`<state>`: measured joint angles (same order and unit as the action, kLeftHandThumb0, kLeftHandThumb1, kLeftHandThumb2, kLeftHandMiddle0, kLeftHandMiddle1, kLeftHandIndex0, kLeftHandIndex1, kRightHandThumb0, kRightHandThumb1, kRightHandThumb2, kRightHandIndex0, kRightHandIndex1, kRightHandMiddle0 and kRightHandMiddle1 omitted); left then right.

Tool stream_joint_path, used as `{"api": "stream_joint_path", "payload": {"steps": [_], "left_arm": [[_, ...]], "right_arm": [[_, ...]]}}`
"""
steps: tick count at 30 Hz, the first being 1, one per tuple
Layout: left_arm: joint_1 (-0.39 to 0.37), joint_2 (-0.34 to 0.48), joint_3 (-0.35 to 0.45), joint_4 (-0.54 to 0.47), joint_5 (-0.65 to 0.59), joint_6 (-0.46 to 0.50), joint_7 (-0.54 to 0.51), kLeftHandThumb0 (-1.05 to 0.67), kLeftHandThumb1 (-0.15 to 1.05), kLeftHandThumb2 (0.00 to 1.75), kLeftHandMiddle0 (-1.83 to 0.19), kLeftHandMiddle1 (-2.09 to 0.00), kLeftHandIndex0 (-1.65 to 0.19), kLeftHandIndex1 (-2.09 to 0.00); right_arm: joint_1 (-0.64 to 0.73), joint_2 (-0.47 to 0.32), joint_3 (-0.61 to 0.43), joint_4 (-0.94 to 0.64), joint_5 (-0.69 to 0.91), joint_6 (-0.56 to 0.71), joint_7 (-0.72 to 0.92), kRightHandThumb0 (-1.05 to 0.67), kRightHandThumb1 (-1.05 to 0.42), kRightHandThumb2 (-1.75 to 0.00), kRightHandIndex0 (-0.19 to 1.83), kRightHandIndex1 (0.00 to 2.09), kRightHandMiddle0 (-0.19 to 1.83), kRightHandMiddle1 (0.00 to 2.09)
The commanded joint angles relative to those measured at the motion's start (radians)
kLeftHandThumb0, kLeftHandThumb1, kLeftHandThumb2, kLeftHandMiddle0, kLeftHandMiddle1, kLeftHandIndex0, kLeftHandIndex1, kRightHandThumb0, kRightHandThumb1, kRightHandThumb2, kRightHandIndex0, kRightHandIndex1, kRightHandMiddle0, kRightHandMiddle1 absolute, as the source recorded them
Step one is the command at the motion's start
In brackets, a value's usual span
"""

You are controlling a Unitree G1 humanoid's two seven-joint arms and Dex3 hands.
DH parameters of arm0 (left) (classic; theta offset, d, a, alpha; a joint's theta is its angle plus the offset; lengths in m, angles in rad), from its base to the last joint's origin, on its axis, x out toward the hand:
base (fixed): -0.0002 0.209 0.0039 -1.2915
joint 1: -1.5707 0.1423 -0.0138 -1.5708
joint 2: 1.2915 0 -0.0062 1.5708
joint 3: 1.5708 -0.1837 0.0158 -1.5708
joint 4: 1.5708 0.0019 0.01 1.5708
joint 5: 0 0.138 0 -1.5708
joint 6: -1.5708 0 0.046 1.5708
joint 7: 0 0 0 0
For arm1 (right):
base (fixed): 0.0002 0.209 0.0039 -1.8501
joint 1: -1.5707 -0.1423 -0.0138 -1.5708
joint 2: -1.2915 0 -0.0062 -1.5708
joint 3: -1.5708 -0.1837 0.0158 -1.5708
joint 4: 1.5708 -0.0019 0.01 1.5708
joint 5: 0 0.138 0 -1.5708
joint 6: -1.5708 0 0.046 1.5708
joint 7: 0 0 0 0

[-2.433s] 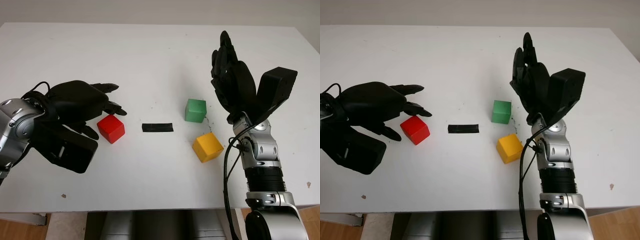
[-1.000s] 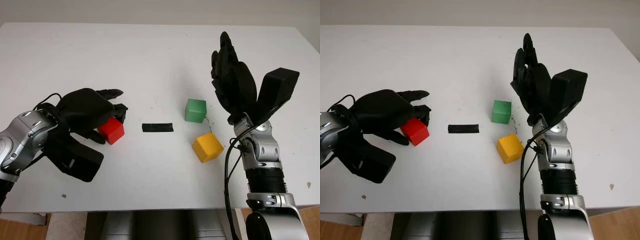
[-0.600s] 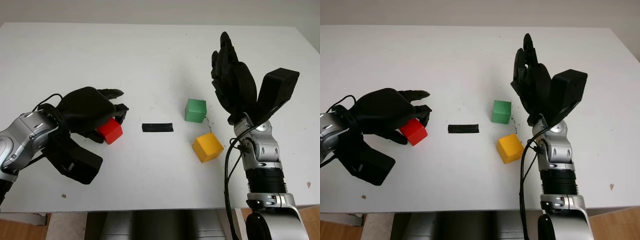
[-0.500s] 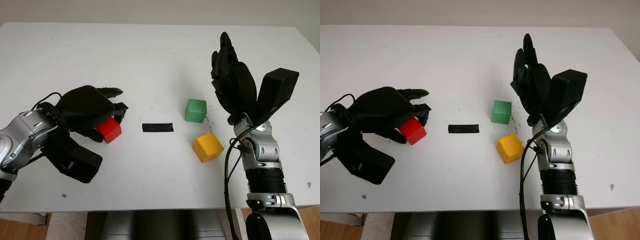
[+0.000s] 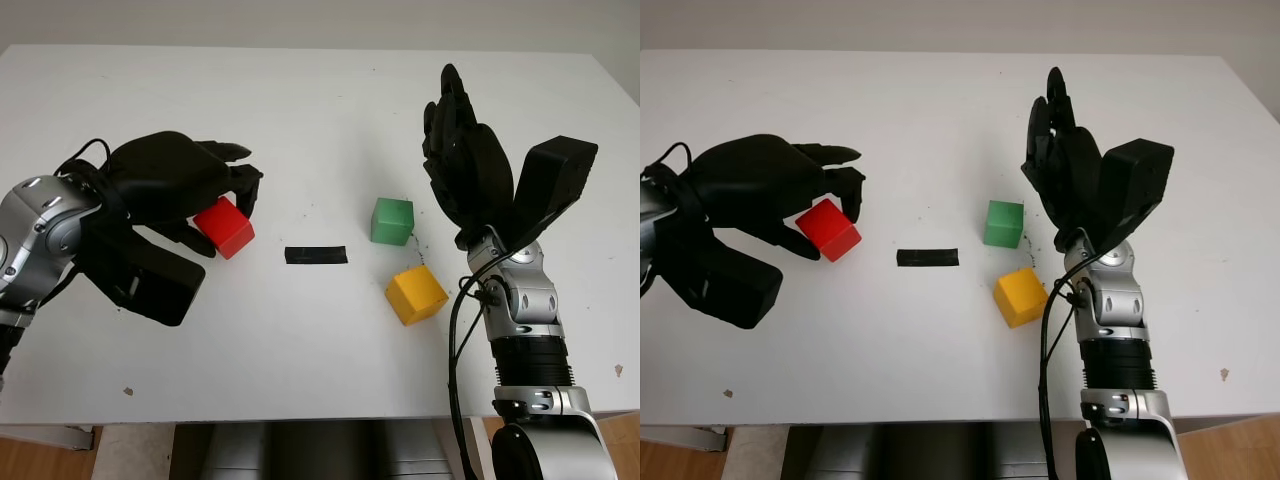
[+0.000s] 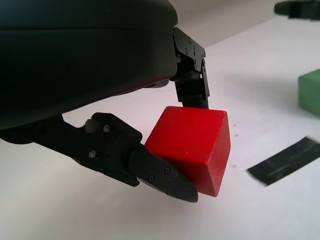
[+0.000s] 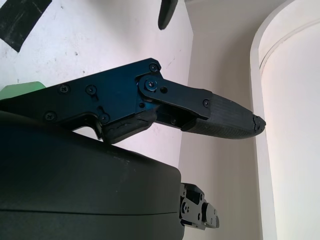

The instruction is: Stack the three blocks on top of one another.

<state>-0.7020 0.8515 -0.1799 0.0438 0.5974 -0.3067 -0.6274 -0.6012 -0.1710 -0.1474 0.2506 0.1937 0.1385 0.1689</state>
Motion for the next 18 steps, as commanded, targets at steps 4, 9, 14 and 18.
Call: {"api": "stream_joint_path", "payload": {"steps": [4, 9, 14, 18], "left_arm": [[-0.039, -0.095, 0.022, 0.026, -0.178, 0.134, -0.092, -0.31, 0.96, 0.06, -0.19, -0.05, -0.3, -1.54], [0.023, -0.171, 0.039, -0.022, -0.261, 0.307, -0.076, -0.37, 0.98, 0.05, -0.19, -0.05, -0.19, -1.92], [0.074, -0.229, 0.004, -0.154, -0.14, 0.575, -0.017, -0.35, 0.99, 0.06, -0.18, -0.05, -0.18, -1.93], [0.068, -0.283, -0.036, -0.213, -0.057, 0.733, 0.008, -0.28, 1.02, 0.07, -0.2, -0.06, -0.14, -1.93]], "right_arm": [[0.0, 0.004, 0.001, -0.016, -0.005, -0.014, -0.007, -0.79, -1.05, -0.71, -0.19, 0.0, -0.19, 0.0], [0.009, -0.002, 0.004, -0.028, -0.006, -0.002, -0.006, -0.77, -1.05, -0.71, -0.19, 0.0, -0.19, 0.0], [0.014, -0.006, 0.007, -0.039, -0.009, 0.009, 0.0, -0.75, -1.05, -0.72, -0.19, 0.0, -0.19, 0.0], [0.009, 0.011, 0.008, -0.027, -0.007, 0.0, -0.01, -0.75, -1.05, -0.72, -0.19, 0.0, -0.19, 0.0]]}}
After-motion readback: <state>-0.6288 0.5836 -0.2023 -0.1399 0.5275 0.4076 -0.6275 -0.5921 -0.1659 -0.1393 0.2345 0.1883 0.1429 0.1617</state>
